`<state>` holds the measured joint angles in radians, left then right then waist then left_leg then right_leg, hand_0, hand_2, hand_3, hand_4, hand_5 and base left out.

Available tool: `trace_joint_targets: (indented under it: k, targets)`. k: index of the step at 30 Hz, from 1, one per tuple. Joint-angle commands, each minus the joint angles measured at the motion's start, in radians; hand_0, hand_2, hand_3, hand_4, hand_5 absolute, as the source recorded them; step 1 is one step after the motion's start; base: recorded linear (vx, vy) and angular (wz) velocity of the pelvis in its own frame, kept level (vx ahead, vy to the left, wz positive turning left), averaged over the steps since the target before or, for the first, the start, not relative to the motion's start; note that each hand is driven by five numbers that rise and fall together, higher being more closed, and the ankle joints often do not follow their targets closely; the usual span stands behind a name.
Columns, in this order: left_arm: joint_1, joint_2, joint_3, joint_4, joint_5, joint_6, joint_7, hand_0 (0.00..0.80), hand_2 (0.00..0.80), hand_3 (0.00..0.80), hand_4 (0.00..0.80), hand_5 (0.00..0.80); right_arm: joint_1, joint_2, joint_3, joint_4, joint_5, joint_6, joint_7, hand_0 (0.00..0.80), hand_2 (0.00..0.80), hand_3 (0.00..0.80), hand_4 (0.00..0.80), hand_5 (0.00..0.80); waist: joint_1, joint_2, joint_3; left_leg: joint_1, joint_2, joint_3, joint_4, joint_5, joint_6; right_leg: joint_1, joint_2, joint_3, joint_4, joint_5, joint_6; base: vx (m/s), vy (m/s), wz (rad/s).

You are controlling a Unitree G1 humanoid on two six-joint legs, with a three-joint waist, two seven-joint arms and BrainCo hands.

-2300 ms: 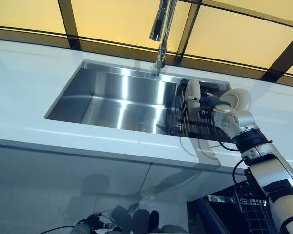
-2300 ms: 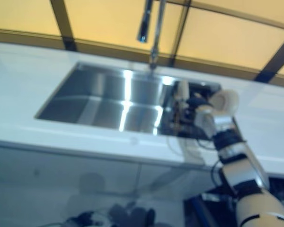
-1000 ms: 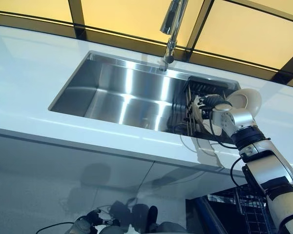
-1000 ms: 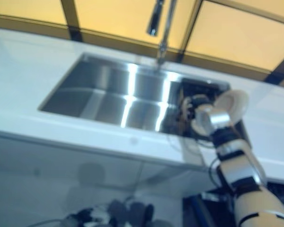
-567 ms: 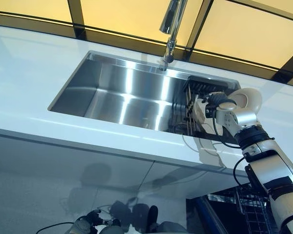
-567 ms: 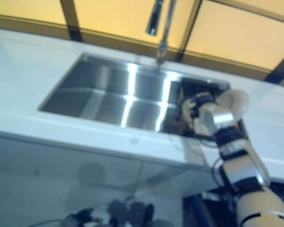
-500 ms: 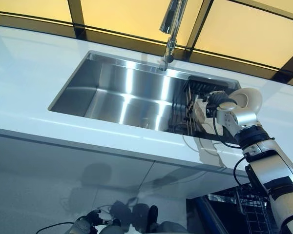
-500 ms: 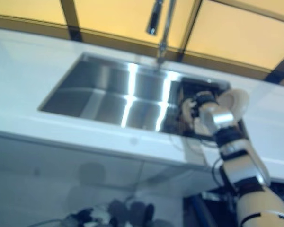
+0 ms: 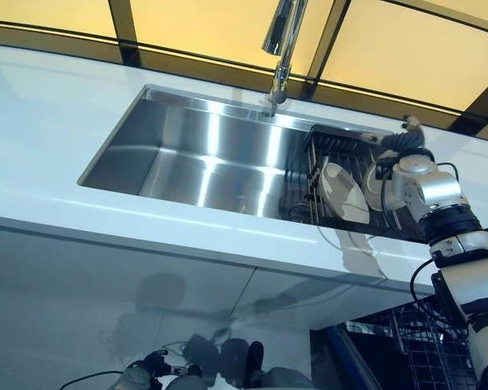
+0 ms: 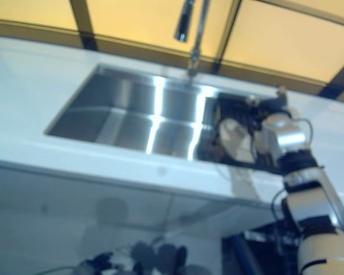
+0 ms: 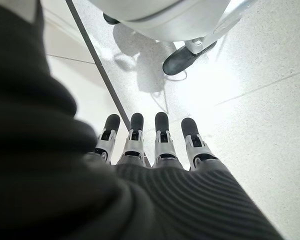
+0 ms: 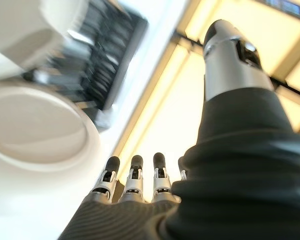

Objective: Take plates into dishwasher

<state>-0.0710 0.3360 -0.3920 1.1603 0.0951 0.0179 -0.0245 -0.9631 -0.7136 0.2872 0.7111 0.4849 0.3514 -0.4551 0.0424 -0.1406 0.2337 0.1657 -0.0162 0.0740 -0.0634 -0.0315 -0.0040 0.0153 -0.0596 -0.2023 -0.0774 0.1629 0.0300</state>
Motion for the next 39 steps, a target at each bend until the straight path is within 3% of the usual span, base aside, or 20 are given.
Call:
trace_joint_targets:
  k: [1, 3, 10, 16, 25, 30, 39]
  targets:
    - [-0.007, 0.007, -0.079, 0.027, -0.003, -0.029, 0.009, 0.000, 0.000, 0.000, 0.000, 0.000, -0.076, -0.100, -0.040, -0.046, 0.041, -0.139, -0.098, 0.000, 0.000, 0.000, 0.000, 0.000, 0.031, 0.014, -0.047, -0.020, -0.047, -0.008, 0.031, -0.058, 0.045, -0.071, -0.021, -0.020, 0.134, -0.066, 0.098, 0.000, 0.000, 0.00]
    - [-0.007, 0.008, -0.079, 0.029, -0.003, -0.029, 0.007, 0.000, 0.000, 0.000, 0.000, 0.000, -0.062, -0.109, -0.067, -0.038, 0.056, -0.155, -0.116, 0.000, 0.000, 0.000, 0.000, 0.000, 0.029, 0.016, -0.049, -0.020, -0.048, -0.009, 0.030, -0.059, 0.046, -0.071, -0.021, -0.019, 0.133, -0.067, 0.098, 0.000, 0.000, 0.00]
    - [-0.006, 0.009, -0.088, 0.034, -0.008, -0.032, 0.007, 0.000, 0.000, 0.000, 0.000, 0.000, -0.028, -0.130, -0.109, 0.028, 0.146, -0.114, -0.123, 0.000, 0.000, 0.000, 0.000, 0.000, 0.024, 0.021, -0.055, -0.020, -0.048, -0.005, 0.027, -0.059, 0.047, -0.069, -0.019, -0.014, 0.129, -0.069, 0.097, 0.000, 0.000, 0.00]
    - [-0.006, 0.010, -0.089, 0.041, -0.015, -0.033, 0.009, 0.000, 0.000, 0.000, 0.000, 0.000, -0.022, -0.149, -0.129, 0.129, 0.191, -0.068, -0.042, 0.000, 0.000, 0.000, 0.000, 0.000, 0.022, 0.023, -0.057, -0.019, -0.046, 0.000, 0.024, -0.057, 0.048, -0.070, -0.018, -0.009, 0.129, -0.069, 0.095, 0.000, 0.000, 0.00]
    - [-0.001, 0.025, -0.085, 0.052, -0.003, -0.033, 0.015, 0.000, 0.000, 0.000, 0.000, 0.000, -0.016, -0.153, -0.150, 0.197, 0.292, -0.058, 0.012, 0.000, 0.000, 0.000, 0.000, 0.000, 0.026, 0.025, -0.047, -0.024, -0.038, 0.001, 0.024, -0.051, 0.048, -0.075, -0.019, -0.012, 0.153, -0.082, 0.092, 0.025, -0.054, 0.00]
    - [0.009, 0.025, -0.076, 0.058, -0.018, -0.046, 0.025, 0.000, 0.000, 0.000, 0.000, 0.000, -0.032, -0.159, -0.153, 0.237, 0.257, -0.094, -0.028, 0.000, 0.000, 0.000, 0.000, 0.000, 0.028, 0.035, -0.050, -0.030, -0.028, 0.013, 0.034, -0.057, 0.044, -0.053, -0.006, -0.010, 0.148, -0.112, 0.071, 0.055, -0.095, 0.00]
    - [0.023, -0.005, -0.078, 0.043, -0.054, -0.078, 0.031, 0.000, 0.000, 0.000, 0.000, 0.000, -0.048, -0.181, -0.144, 0.275, 0.252, -0.069, -0.014, 0.000, 0.000, 0.000, 0.000, 0.000, 0.033, 0.048, -0.056, -0.065, -0.014, 0.032, 0.063, -0.054, 0.016, 0.006, 0.014, 0.004, 0.099, -0.153, 0.030, 0.048, -0.064, 0.02]
